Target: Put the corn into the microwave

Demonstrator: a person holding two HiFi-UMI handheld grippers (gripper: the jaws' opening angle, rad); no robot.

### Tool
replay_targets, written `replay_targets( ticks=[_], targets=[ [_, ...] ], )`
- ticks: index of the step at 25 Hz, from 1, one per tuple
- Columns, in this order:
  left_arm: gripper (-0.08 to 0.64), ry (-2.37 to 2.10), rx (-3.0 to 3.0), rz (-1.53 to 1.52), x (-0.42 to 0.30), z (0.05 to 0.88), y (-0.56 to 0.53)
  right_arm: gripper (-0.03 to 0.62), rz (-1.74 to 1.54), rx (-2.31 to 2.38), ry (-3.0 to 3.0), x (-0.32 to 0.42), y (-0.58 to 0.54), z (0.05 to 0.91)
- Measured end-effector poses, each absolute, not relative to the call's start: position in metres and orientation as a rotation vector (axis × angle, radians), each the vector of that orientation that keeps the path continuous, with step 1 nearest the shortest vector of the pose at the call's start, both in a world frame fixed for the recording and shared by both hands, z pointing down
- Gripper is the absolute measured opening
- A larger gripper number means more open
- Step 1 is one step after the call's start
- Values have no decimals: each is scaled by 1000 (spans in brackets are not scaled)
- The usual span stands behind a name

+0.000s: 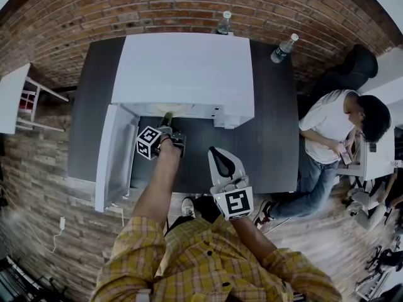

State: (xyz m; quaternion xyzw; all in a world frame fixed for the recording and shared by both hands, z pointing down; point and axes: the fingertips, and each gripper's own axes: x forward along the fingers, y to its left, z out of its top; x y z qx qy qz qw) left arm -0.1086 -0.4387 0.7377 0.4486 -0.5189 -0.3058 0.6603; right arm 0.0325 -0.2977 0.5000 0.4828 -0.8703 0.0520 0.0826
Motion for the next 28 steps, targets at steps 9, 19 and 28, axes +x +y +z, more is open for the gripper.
replay_targets(
  ticks=[9, 19, 28],
  targets=[
    [147, -1147, 1041, -713, -105, 724, -426, 2, 225, 1474, -2581, 38, -296, 507],
    [0, -1102, 1229, -679, -95, 661, -392, 3, 229, 1496, -2585, 32, -285, 496],
    [0, -1082, 1483, -696, -89, 588, -349, 2, 259, 1497, -2604, 21, -266, 488]
  ],
)
